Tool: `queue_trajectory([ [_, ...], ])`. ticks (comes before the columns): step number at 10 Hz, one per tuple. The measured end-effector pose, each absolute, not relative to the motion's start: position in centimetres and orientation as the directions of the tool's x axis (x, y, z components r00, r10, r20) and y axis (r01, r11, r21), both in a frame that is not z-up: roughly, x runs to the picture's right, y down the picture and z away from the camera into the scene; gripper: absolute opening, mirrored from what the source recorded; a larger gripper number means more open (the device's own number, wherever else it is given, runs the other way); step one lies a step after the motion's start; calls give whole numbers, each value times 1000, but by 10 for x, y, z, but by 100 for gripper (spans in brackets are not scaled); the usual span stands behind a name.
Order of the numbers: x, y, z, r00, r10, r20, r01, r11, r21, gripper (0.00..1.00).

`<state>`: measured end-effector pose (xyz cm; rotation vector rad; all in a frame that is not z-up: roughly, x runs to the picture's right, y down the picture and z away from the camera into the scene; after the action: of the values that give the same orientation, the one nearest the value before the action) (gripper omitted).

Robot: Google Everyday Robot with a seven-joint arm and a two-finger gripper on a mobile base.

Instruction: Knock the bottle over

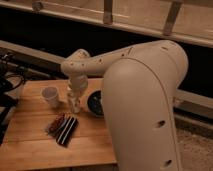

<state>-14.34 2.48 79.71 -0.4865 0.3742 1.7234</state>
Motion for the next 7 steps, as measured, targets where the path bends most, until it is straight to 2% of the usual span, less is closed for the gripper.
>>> queue_trajectory([
  [4, -89, -19, 830, -248, 847, -470, -968, -230, 97, 9],
  [7, -84, -45, 850, -259, 852, -454, -965, -251, 78, 9],
])
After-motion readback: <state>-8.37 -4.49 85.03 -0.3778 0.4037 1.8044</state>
